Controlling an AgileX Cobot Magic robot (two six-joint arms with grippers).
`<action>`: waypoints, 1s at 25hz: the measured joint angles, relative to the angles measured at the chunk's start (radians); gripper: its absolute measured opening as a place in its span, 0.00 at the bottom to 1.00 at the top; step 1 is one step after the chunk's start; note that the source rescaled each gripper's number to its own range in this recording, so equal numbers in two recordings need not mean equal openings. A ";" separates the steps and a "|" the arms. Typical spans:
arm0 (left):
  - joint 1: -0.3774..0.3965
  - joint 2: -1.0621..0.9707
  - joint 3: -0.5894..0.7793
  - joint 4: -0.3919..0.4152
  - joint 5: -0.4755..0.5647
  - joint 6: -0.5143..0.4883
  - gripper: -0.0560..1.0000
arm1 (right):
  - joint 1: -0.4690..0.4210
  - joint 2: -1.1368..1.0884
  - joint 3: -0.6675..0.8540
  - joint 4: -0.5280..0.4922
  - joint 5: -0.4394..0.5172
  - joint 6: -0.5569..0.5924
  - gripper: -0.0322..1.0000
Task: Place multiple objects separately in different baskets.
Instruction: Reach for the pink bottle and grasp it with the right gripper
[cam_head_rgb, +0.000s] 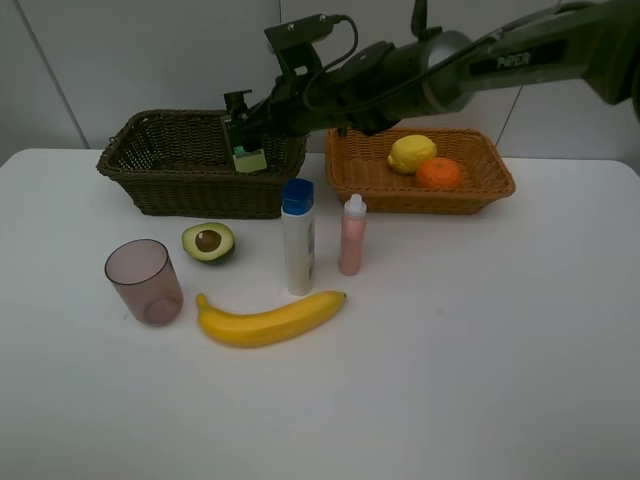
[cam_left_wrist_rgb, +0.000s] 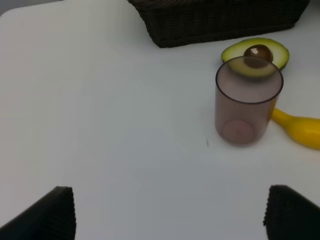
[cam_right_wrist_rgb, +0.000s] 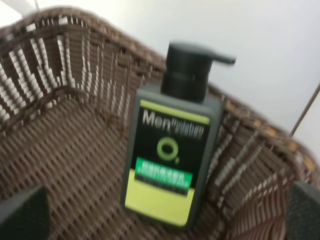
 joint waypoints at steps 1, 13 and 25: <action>0.000 0.000 0.000 0.000 0.000 0.000 1.00 | 0.000 -0.011 0.000 0.000 -0.003 0.000 1.00; 0.000 0.000 0.000 0.000 0.000 0.000 1.00 | 0.001 -0.228 0.167 0.002 -0.061 0.000 1.00; 0.000 0.000 0.000 0.000 0.000 0.000 1.00 | 0.066 -0.505 0.456 0.081 -0.160 0.000 1.00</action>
